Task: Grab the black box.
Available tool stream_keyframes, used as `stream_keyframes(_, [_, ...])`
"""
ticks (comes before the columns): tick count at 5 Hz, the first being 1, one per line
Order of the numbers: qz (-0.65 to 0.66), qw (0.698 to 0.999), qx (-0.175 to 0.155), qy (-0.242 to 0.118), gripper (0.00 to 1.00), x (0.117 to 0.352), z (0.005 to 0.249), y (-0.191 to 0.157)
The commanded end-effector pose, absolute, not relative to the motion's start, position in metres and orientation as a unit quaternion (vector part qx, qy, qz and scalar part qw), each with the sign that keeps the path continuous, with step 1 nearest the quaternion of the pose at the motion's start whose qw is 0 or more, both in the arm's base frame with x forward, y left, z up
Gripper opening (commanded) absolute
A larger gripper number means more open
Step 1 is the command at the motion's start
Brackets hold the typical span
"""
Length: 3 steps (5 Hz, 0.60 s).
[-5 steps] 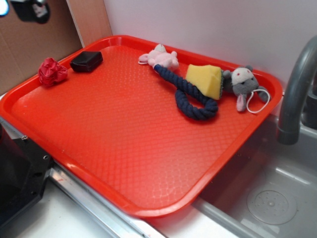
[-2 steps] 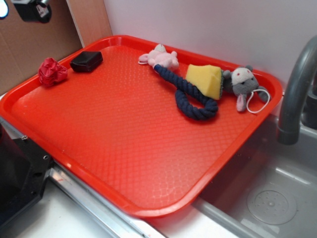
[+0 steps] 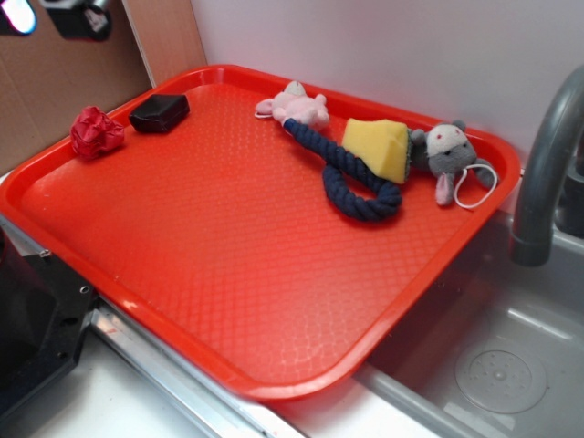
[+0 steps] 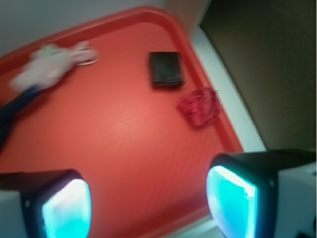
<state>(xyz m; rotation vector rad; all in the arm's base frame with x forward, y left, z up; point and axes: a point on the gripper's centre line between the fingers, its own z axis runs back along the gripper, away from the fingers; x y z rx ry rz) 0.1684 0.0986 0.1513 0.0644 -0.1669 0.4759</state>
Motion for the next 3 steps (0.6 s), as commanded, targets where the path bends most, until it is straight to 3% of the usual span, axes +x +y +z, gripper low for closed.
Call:
stream_keyframes(1, [0.245, 0.963, 0.093, -0.066, 1.0, 0.19, 0.108, 0.13])
stream_keyframes(3, [0.224, 0.97, 0.073, -0.061, 1.0, 0.22, 0.083, 0.168])
